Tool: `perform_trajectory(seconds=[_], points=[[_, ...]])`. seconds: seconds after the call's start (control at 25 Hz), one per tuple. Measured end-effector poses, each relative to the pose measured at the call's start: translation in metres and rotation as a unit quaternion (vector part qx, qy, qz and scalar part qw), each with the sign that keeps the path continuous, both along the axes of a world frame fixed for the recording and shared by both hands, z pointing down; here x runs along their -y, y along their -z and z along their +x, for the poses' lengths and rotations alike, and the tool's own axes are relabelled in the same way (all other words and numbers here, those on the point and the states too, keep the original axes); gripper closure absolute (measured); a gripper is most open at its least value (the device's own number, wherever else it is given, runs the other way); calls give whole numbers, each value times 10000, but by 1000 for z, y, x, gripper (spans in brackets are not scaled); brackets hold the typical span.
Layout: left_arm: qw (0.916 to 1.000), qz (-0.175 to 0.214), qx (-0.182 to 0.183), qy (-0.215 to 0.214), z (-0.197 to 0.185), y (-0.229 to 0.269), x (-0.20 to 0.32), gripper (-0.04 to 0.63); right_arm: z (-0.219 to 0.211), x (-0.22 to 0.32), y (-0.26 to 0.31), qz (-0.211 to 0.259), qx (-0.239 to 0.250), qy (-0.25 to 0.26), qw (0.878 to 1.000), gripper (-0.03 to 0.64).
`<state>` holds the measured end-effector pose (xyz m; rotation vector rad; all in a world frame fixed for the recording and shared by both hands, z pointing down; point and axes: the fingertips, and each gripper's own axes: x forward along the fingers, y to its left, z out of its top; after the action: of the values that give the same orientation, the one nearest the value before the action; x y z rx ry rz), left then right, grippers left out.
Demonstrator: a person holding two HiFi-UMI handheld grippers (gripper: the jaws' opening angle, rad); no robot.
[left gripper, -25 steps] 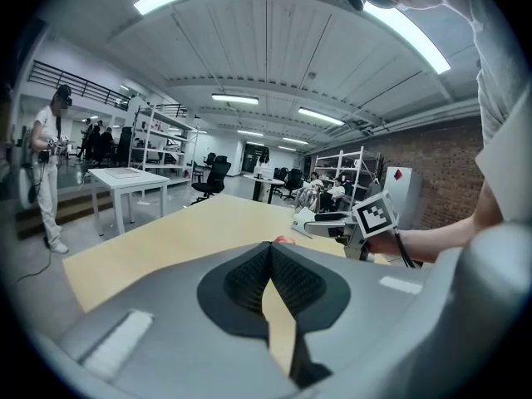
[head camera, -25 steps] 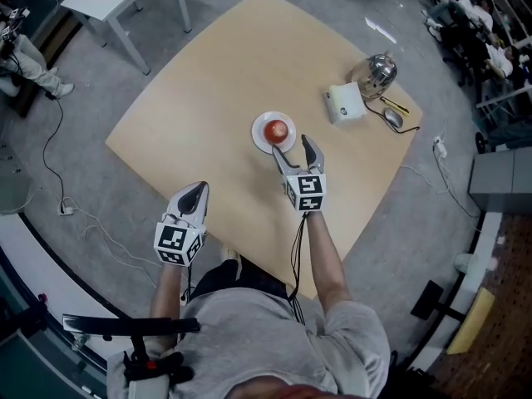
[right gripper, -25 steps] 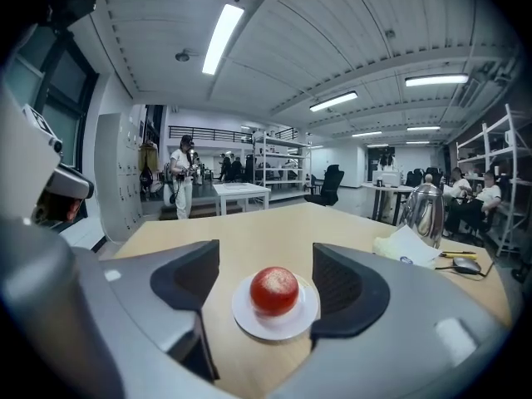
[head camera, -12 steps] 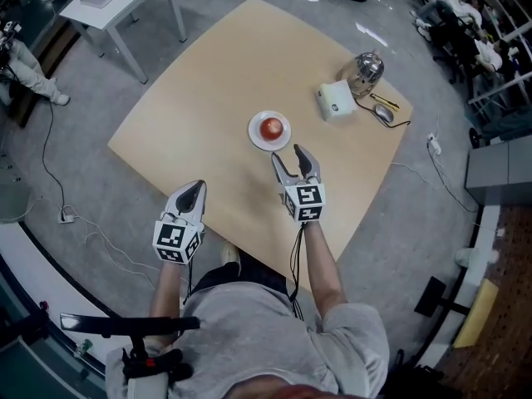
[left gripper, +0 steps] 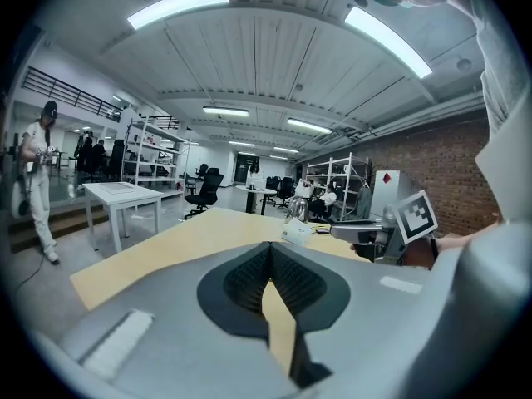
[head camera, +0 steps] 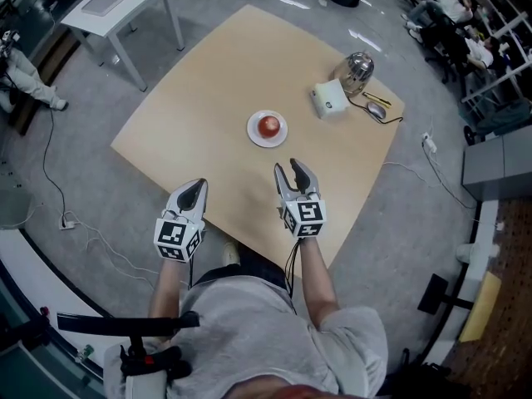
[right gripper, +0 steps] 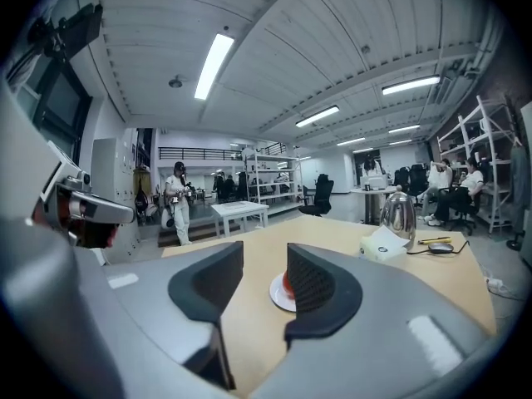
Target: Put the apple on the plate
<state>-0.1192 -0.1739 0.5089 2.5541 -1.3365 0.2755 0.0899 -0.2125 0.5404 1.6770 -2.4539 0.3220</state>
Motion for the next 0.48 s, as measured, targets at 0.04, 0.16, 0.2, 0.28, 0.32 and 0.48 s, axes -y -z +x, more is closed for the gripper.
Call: perform_trajectory(seconds=[0.04,0.16,0.2,0.28,0.32,0.48], points=[[10000,17,-6,-10,0,1,-2,577,0,-5,2,25,27,-32,10000,453],[10000,48,-21,-42,2,4,-10,577,1,-20,8,54,185,-102,9998,479],[10000,57,-21,-56,2,5,-13,577,2,-26,10,51,269,-121,9996,486],[9999,101,-21,-76,3,9,-18,577,3,-37,14,47,418,-168,9990,506],[9999,131,-26,-79,3,11,-21,577,4,-42,16,50,471,-200,9987,511],[9996,250,-79,-67,1,20,-31,577,7,-65,19,59,576,-299,9979,522]])
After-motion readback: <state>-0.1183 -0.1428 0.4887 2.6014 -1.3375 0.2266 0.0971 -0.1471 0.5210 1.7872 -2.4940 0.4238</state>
